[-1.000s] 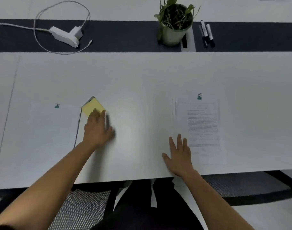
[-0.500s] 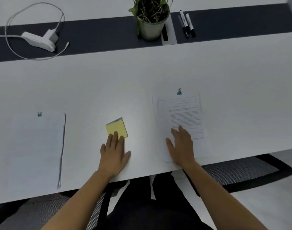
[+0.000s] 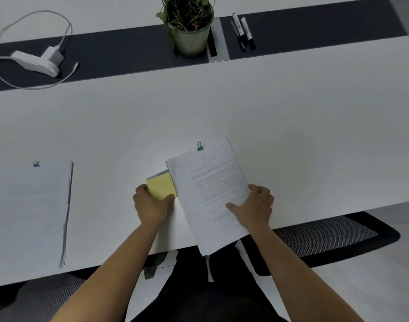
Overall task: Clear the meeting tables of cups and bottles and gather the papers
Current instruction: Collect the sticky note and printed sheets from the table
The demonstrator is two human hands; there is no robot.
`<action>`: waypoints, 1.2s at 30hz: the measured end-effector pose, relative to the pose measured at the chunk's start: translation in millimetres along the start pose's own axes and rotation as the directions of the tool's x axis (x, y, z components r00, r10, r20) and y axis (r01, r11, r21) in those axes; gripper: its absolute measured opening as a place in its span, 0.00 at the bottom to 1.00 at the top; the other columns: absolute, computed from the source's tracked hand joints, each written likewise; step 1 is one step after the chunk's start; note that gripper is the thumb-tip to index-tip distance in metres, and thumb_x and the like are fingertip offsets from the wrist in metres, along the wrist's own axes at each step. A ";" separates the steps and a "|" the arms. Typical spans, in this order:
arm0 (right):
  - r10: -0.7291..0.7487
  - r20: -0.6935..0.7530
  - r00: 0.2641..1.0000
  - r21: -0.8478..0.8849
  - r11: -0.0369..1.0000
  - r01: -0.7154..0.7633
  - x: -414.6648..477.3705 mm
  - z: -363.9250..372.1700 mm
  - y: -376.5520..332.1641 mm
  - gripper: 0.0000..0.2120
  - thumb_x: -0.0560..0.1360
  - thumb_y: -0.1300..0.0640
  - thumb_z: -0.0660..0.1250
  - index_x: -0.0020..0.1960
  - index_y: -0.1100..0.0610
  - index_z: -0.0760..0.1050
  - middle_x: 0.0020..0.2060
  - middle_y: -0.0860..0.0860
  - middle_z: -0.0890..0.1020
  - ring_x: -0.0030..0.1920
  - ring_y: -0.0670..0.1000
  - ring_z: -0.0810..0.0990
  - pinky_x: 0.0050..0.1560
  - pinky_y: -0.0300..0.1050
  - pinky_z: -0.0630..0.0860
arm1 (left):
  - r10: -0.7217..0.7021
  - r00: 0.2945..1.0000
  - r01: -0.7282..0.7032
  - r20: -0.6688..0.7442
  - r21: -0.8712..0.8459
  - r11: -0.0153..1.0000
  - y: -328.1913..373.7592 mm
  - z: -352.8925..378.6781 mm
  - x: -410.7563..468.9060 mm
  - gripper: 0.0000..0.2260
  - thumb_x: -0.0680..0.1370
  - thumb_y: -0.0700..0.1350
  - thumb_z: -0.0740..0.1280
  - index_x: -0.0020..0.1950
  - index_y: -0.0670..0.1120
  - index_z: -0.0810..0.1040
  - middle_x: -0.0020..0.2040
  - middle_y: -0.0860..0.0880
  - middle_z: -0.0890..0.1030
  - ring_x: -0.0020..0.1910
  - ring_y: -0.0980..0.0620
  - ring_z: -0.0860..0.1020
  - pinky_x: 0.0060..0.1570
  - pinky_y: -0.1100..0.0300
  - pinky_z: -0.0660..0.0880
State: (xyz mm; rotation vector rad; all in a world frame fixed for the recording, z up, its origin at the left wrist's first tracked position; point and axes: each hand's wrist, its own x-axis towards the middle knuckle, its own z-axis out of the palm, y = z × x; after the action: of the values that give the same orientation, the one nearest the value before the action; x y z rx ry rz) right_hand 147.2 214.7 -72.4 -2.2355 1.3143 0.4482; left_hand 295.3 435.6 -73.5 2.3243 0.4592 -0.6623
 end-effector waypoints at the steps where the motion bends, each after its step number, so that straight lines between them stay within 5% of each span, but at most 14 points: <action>1: -0.006 0.012 1.000 0.017 1.000 0.006 -1.9 1.1 2.4 0.46 0.64 0.38 0.77 0.74 0.54 0.62 0.69 0.55 0.65 0.69 0.58 0.64 0.66 0.57 0.71 | -0.027 1.000 0.027 -0.001 -0.023 0.999 1.2 3.6 -0.7 0.40 0.64 0.48 0.82 0.69 0.41 0.67 0.64 0.41 0.71 0.61 0.39 0.75 0.59 0.41 0.75; 8: 0.100 0.097 0.990 0.456 0.880 -0.133 -7.7 -2.0 22.7 0.34 0.72 0.53 0.76 0.73 0.56 0.66 0.62 0.55 0.76 0.55 0.51 0.76 0.55 0.43 0.73 | -0.163 0.986 0.157 -0.032 -0.141 0.977 2.7 4.6 -6.6 0.39 0.64 0.49 0.82 0.68 0.42 0.66 0.64 0.43 0.74 0.60 0.41 0.76 0.53 0.49 0.75; 13: 0.068 0.141 0.988 0.417 0.901 -0.122 -3.8 -3.8 25.3 0.17 0.73 0.54 0.74 0.60 0.56 0.75 0.48 0.47 0.79 0.45 0.49 0.78 0.39 0.39 0.75 | -0.152 0.988 0.145 -0.035 -0.165 0.976 2.5 4.0 -11.7 0.37 0.64 0.46 0.82 0.67 0.43 0.66 0.63 0.43 0.73 0.58 0.42 0.75 0.52 0.50 0.74; 15: 0.075 0.178 0.981 0.351 0.927 -0.135 -6.1 -7.6 20.0 0.16 0.71 0.47 0.73 0.55 0.51 0.75 0.46 0.48 0.77 0.48 0.52 0.78 0.47 0.45 0.78 | -0.129 0.990 0.116 -0.064 -0.177 0.977 1.5 5.8 -13.8 0.37 0.64 0.44 0.82 0.66 0.44 0.66 0.63 0.43 0.73 0.57 0.42 0.76 0.53 0.48 0.76; 17: 0.077 0.191 0.979 0.282 0.951 -0.130 -6.4 -5.4 19.4 0.27 0.65 0.38 0.69 0.58 0.53 0.76 0.51 0.52 0.78 0.55 0.56 0.78 0.57 0.53 0.78 | -0.098 0.993 0.083 -0.069 -0.190 0.978 1.6 8.3 -16.6 0.34 0.66 0.42 0.80 0.66 0.44 0.64 0.61 0.43 0.74 0.53 0.42 0.76 0.51 0.50 0.75; 20: 0.042 0.186 0.982 0.264 0.960 -0.091 -7.6 -0.1 22.5 0.31 0.66 0.38 0.67 0.64 0.52 0.75 0.58 0.54 0.77 0.58 0.58 0.76 0.62 0.55 0.76 | -0.125 0.991 0.103 -0.057 -0.287 0.952 2.5 10.0 -21.0 0.25 0.72 0.40 0.74 0.62 0.46 0.62 0.58 0.45 0.76 0.49 0.43 0.76 0.46 0.54 0.71; 23: 0.007 0.225 0.974 0.356 0.930 -0.089 -13.8 -6.8 19.5 0.24 0.74 0.48 0.69 0.67 0.54 0.72 0.62 0.55 0.72 0.56 0.55 0.77 0.59 0.51 0.78 | -0.243 0.968 0.196 -0.060 -0.418 0.887 -1.7 6.3 -20.5 0.22 0.73 0.40 0.74 0.59 0.44 0.64 0.56 0.44 0.75 0.49 0.44 0.75 0.47 0.55 0.71; 28: -0.054 0.211 0.976 0.487 0.871 -0.057 -21.4 -3.4 5.3 0.21 0.74 0.53 0.71 0.66 0.53 0.72 0.57 0.50 0.79 0.54 0.52 0.79 0.56 0.49 0.79 | -0.413 0.905 0.393 0.099 -0.566 0.725 -20.3 -4.2 -27.9 0.08 0.74 0.41 0.73 0.49 0.41 0.78 0.49 0.44 0.78 0.40 0.47 0.74 0.43 0.57 0.72; 31: -0.092 0.275 0.957 0.552 0.830 -0.079 -26.8 -0.4 -8.4 0.17 0.75 0.53 0.71 0.63 0.49 0.74 0.53 0.44 0.80 0.53 0.49 0.80 0.53 0.43 0.76 | -0.423 0.886 0.439 0.190 -0.636 0.634 -31.9 -7.3 -35.0 0.09 0.74 0.43 0.73 0.51 0.41 0.79 0.46 0.43 0.80 0.41 0.45 0.77 0.48 0.53 0.74; 36: -0.123 0.366 0.922 0.591 0.796 -0.129 -30.5 4.6 -13.2 0.13 0.76 0.48 0.70 0.59 0.47 0.80 0.51 0.41 0.84 0.52 0.47 0.82 0.57 0.48 0.79 | -0.377 0.894 0.436 0.241 -0.657 0.615 -30.5 -13.5 -39.0 0.04 0.77 0.43 0.70 0.47 0.43 0.79 0.44 0.42 0.81 0.42 0.45 0.78 0.51 0.51 0.75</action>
State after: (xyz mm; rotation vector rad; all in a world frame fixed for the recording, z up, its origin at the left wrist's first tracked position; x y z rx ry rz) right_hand 144.0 244.4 -57.1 -1.5086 1.0520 0.3747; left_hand 253.5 460.9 -57.9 1.4556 1.0305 -0.6357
